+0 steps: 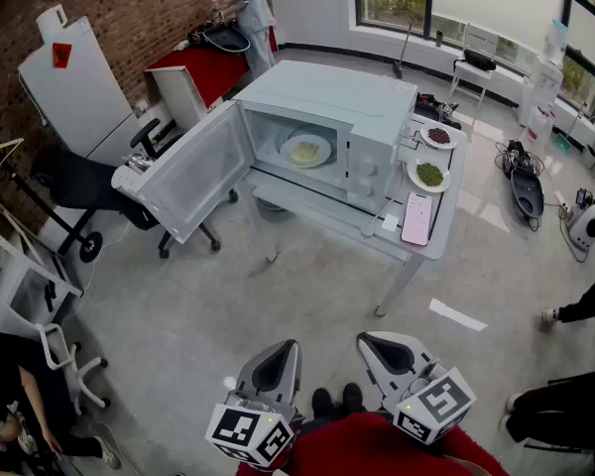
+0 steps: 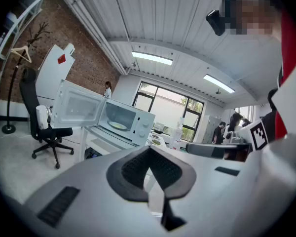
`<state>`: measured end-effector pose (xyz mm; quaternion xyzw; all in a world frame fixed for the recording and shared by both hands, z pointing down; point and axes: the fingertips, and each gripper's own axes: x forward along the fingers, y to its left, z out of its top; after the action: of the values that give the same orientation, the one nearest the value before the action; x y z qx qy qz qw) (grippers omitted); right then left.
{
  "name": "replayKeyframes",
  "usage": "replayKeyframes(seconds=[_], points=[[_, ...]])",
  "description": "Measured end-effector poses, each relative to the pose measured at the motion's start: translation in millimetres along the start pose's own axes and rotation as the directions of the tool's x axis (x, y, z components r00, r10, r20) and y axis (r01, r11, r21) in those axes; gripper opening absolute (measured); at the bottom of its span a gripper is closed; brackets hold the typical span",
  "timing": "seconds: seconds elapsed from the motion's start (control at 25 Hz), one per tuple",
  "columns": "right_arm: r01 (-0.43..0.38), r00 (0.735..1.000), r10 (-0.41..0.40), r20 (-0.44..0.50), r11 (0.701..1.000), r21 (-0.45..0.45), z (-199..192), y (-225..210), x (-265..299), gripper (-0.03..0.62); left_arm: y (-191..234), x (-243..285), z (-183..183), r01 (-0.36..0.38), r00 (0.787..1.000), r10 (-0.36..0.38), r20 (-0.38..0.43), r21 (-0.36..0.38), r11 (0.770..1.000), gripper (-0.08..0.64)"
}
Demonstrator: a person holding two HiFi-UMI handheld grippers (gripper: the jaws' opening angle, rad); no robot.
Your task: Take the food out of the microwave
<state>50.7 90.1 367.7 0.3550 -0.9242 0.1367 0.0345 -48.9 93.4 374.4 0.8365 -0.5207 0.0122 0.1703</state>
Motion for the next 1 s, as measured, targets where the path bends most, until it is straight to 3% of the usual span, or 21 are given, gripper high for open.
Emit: replayKeyframes(seconds=[0.48, 1.0], points=[[0.026, 1.0, -0.026, -0.01, 1.0, 0.003, -3, -7, -2, 0.009, -6, 3, 2, 0.024, 1.0, -0.024, -0.007, 0.044, 0.999, 0.008], [0.022, 1.0, -0.022, -0.018, 1.0, 0.02, -4, -18, -2, 0.01, -4, 11, -1, 0.009, 1.0, -0.009, -0.02, 0.022, 1.0, 0.008]])
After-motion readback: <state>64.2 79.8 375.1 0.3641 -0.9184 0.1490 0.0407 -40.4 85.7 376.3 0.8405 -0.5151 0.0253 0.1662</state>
